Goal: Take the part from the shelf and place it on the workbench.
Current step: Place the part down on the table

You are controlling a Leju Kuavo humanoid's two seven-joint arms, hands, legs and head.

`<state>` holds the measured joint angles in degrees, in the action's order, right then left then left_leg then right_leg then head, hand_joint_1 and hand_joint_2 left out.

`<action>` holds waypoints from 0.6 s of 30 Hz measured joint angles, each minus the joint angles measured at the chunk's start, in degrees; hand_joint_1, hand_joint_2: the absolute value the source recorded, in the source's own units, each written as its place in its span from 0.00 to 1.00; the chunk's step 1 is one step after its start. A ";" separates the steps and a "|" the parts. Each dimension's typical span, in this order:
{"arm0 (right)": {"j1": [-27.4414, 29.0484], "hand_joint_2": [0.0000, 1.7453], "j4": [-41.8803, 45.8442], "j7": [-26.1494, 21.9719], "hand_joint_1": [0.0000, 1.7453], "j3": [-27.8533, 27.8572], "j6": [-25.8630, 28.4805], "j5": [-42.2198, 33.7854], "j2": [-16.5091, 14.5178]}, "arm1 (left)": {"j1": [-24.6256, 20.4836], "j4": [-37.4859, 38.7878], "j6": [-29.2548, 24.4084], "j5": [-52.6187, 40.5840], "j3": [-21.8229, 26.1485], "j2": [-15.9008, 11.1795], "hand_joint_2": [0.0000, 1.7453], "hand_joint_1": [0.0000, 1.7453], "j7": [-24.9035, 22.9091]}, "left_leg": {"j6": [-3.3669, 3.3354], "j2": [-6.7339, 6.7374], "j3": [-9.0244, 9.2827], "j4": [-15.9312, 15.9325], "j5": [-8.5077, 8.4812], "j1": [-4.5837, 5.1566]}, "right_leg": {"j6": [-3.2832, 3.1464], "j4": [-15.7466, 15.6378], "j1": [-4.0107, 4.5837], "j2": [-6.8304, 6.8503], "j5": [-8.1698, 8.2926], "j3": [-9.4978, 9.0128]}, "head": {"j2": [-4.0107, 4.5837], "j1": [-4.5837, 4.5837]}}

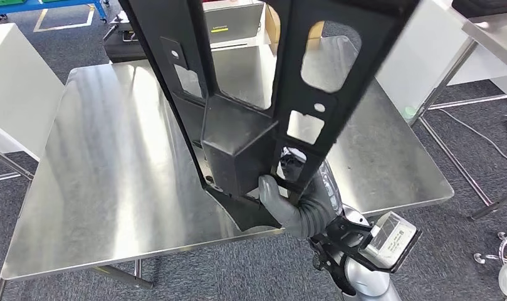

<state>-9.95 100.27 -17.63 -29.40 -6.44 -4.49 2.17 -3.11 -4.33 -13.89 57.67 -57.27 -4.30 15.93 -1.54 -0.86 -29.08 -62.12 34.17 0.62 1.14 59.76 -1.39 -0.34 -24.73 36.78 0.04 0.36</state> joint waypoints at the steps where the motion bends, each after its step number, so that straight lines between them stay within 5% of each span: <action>1: -0.09 1.00 0.01 0.01 1.00 0.05 0.05 0.07 -0.04 | -0.02 0.01 -0.01 0.01 -0.09 0.02 1.00 0.00 0.00 | 0.40 0.20 -1.85 -3.08 1.02 -0.18 | -0.37 -0.08 -0.01 0.03 -0.27 -0.39 | 0.00 -0.05; 3: -0.19 1.00 0.01 0.03 1.00 0.16 0.08 0.14 -0.05 | -0.07 0.01 -0.01 0.04 -0.28 0.06 1.00 0.00 0.09 | 1.05 0.48 -6.60 -9.75 3.65 -0.59 | -0.91 -0.11 0.00 0.06 -0.83 -0.87 | 0.00 -0.10; 5: -0.21 1.00 0.01 0.05 1.00 0.22 0.08 0.17 -0.05 | -0.20 0.01 0.00 0.04 -0.38 0.06 1.00 0.00 0.20 | 1.27 0.61 -9.34 -11.48 3.23 -0.80 | -1.03 -0.11 0.02 -0.01 -1.37 -1.42 | 0.00 -0.11; 8: -0.26 1.00 0.01 0.01 1.00 0.38 0.14 0.02 -0.08 | -0.33 0.02 -0.03 0.02 -0.44 0.05 1.00 0.00 0.17 | 0.73 0.69 -7.07 -2.63 -3.85 -0.79 | -0.76 -0.16 0.06 -0.19 -2.09 -2.66 | 0.00 -0.09; 9: -0.31 1.00 0.01 -0.11 1.00 0.57 0.30 -0.22 -0.08 | -0.33 0.04 -0.07 0.06 -0.45 0.04 1.00 0.00 0.15 | 0.41 0.68 -6.17 0.07 -4.98 -0.64 | -0.57 -0.19 0.16 -0.23 -2.26 -2.88 | 0.00 -0.09; 11: -0.53 1.00 -0.02 -0.33 1.00 1.42 1.32 -0.68 -0.06 | -0.27 0.11 -0.12 0.32 -0.48 0.04 1.00 0.00 0.16 | -0.25 0.63 -5.52 2.07 -5.45 -0.25 | -0.01 -0.24 0.39 -0.24 -2.51 -3.00 | -0.01 -0.08; 18: -8.07 1.00 -6.04 3.93 1.00 7.01 7.26 9.82 0.60 | -0.56 0.17 0.28 0.13 -1.95 -0.11 1.00 0.00 0.10 | -0.32 0.57 -5.10 2.68 -6.69 -0.02 | 0.29 -1.16 0.47 -0.12 -2.19 -3.41 | 0.00 0.05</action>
<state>-18.03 94.23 -13.70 -22.39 0.82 5.33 2.78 -3.67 -4.16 -13.61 57.80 -59.22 -4.41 16.04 -1.86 -0.30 -34.17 -59.44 27.48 0.61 1.43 58.59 -0.92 -0.46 -26.93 33.37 0.04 0.40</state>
